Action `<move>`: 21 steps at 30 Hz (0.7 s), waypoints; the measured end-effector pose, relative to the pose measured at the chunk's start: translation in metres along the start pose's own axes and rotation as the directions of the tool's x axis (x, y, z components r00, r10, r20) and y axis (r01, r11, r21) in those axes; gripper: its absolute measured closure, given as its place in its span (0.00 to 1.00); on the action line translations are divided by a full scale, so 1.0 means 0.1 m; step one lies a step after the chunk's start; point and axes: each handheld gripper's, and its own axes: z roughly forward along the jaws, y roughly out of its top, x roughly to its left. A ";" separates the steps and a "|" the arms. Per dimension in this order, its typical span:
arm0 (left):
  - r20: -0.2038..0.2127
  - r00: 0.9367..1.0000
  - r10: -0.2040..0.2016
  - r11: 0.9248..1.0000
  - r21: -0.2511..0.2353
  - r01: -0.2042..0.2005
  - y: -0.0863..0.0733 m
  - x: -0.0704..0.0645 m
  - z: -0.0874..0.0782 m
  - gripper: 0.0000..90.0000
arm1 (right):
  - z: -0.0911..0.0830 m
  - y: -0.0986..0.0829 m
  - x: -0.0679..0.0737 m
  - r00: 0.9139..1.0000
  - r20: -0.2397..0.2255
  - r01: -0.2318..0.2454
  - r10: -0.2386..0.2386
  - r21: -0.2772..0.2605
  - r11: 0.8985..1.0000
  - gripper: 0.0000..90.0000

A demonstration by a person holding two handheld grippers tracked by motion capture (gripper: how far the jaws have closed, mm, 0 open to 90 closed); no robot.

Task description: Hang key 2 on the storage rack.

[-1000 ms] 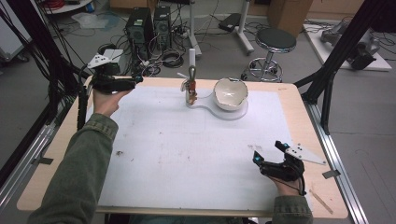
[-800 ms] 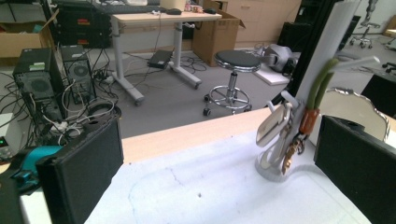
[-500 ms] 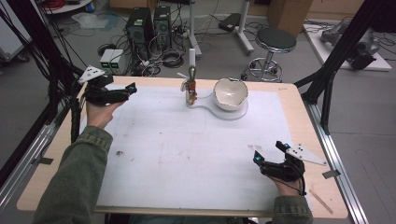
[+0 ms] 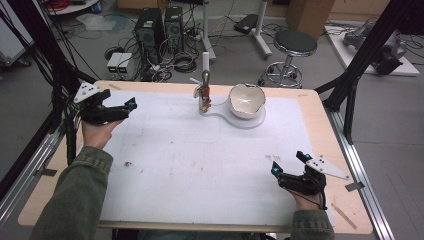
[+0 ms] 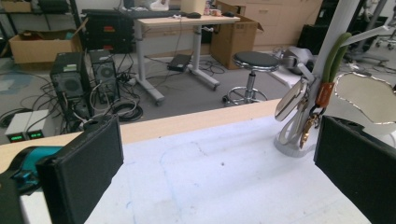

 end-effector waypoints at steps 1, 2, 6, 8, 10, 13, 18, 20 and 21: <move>-0.004 1.000 0.001 1.000 0.001 -0.001 -0.02 0.00 -0.02 0.02 | -0.01 0.00 0.01 1.000 0.005 -0.002 0.002 0.000 1.000 0.01; -0.007 1.000 0.005 1.000 0.001 -0.005 -0.04 0.00 -0.04 0.02 | -0.01 0.00 0.01 1.000 0.010 -0.001 0.001 -0.005 1.000 0.01; -0.020 1.000 0.010 1.000 -0.013 -0.010 -0.12 0.00 -0.14 0.02 | -0.03 -0.01 0.01 1.000 0.024 -0.012 0.012 -0.017 1.000 0.01; -0.028 1.000 0.012 1.000 -0.021 -0.012 -0.16 -0.01 -0.20 0.02 | -0.04 -0.01 0.00 0.999 0.032 -0.013 0.013 -0.022 1.000 0.01; -0.037 0.999 0.012 1.000 -0.025 -0.013 -0.19 -0.01 -0.25 0.02 | -0.05 -0.01 0.00 0.999 0.037 -0.007 0.008 -0.031 0.999 0.01; -0.051 0.998 0.023 0.999 -0.034 -0.025 -0.24 -0.03 -0.33 0.02 | -0.06 -0.01 0.01 0.999 0.043 -0.009 0.011 -0.033 0.999 0.01; -0.066 0.997 0.031 0.998 -0.051 -0.034 -0.29 -0.06 -0.46 0.02 | -0.07 -0.01 0.01 0.999 0.053 -0.003 0.005 -0.038 0.999 0.01; -0.075 0.997 0.034 0.998 -0.056 -0.039 -0.31 -0.06 -0.50 0.02 | -0.07 -0.01 0.01 0.999 0.054 -0.003 0.005 -0.040 0.999 0.01; -0.076 0.996 0.036 0.997 -0.060 -0.040 -0.31 -0.07 -0.52 0.02 | -0.07 -0.01 0.01 0.999 0.053 -0.008 0.011 -0.041 0.999 0.01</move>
